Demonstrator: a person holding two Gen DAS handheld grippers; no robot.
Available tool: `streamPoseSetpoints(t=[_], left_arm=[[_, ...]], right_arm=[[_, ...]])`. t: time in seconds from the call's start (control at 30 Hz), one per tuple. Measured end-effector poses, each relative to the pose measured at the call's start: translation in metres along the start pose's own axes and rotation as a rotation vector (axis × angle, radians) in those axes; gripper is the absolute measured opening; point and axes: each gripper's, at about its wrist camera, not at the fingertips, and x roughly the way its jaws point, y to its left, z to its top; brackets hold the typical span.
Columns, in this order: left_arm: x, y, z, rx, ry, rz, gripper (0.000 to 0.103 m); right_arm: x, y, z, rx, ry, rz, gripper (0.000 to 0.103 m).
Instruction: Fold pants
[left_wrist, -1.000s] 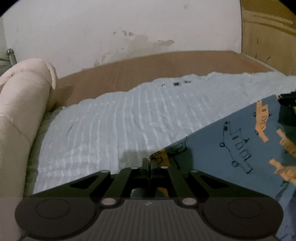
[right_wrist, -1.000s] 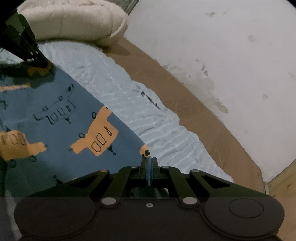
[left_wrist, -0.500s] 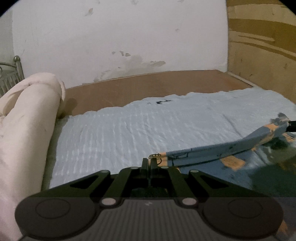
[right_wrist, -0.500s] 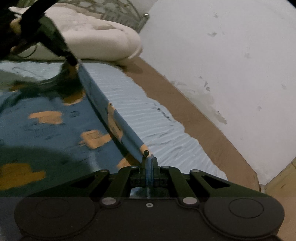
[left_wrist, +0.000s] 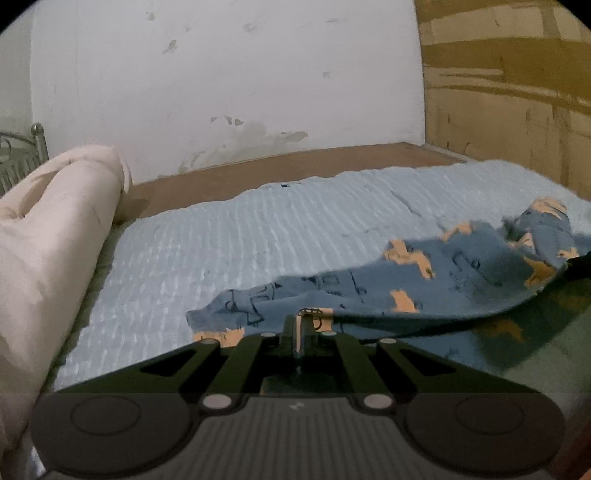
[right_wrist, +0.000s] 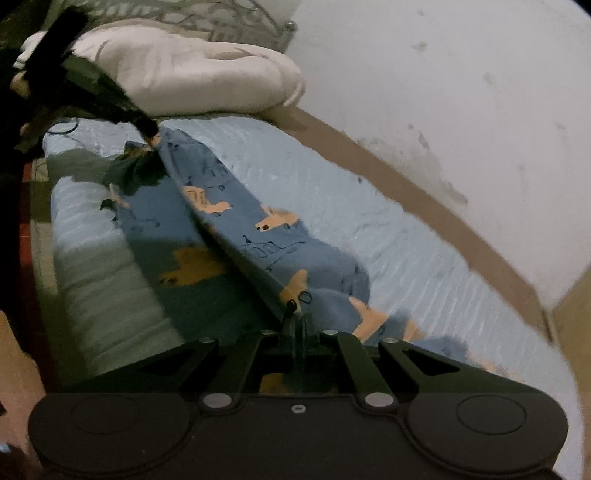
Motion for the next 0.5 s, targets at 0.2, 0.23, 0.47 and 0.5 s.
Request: streamPoseSetpoints(t=[0.2, 0.23, 0.47, 0.5], left_arm=[[0.003, -0.003, -0.016, -0.005, 0.027, 0.018, 0.000], [0.002, -0.001, -0.016, -0.013, 0.031, 0.015, 0.000], [0.003, 0.002, -0.029, -0.020, 0.068, 0.016, 0.000], [0.004, 0.001, -0.032, -0.020, 0.074, 0.017, 0.000]], right_arm=[[0.001, 0.021, -0.024, 0.103, -0.022, -0.042, 0.001], [0.000, 0.022, -0.025, 0.115, -0.032, -0.049, 0.001], [-0.013, 0.032, -0.032, 0.128, -0.067, -0.069, 0.001], [-0.013, 0.034, -0.035, 0.125, -0.063, -0.066, 0.001]])
